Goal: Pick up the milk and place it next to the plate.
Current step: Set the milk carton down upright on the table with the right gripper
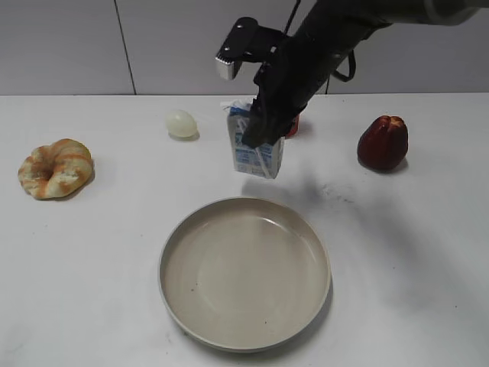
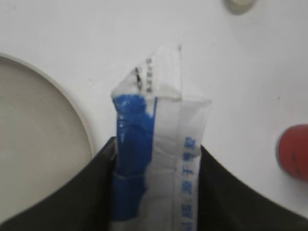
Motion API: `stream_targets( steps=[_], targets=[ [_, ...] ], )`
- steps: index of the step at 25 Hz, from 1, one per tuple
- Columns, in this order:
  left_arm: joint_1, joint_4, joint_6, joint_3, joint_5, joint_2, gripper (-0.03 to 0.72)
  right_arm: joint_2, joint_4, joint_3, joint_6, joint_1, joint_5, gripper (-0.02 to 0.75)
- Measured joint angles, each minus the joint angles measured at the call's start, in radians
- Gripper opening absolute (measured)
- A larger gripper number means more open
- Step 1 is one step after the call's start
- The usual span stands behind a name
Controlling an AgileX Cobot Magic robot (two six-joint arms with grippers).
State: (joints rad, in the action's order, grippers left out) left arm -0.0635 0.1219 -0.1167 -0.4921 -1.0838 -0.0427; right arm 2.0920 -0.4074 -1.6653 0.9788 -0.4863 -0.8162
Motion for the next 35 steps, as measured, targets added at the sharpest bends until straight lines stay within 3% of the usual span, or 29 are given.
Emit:
stream_targets(
  steps=[6,16,25,29,35],
  targets=[
    [0.0,0.0,0.0,0.0,0.0,0.0,0.228,0.044,-0.088,0.0,0.15,-0.012,0.004,0.293],
    [0.0,0.0,0.0,0.0,0.0,0.0,0.228,0.094,-0.106,0.0,0.214,-0.012,0.025,0.3],
    [0.0,0.0,0.0,0.0,0.0,0.0,0.228,0.096,-0.123,-0.004,0.205,-0.012,0.043,0.518],
    [0.0,0.0,0.0,0.0,0.0,0.0,0.228,0.028,-0.039,-0.004,0.075,-0.012,0.042,0.58],
    [0.0,0.0,0.0,0.0,0.0,0.0,0.228,-0.221,0.186,-0.007,-0.286,-0.012,-0.021,0.594]
  ],
)
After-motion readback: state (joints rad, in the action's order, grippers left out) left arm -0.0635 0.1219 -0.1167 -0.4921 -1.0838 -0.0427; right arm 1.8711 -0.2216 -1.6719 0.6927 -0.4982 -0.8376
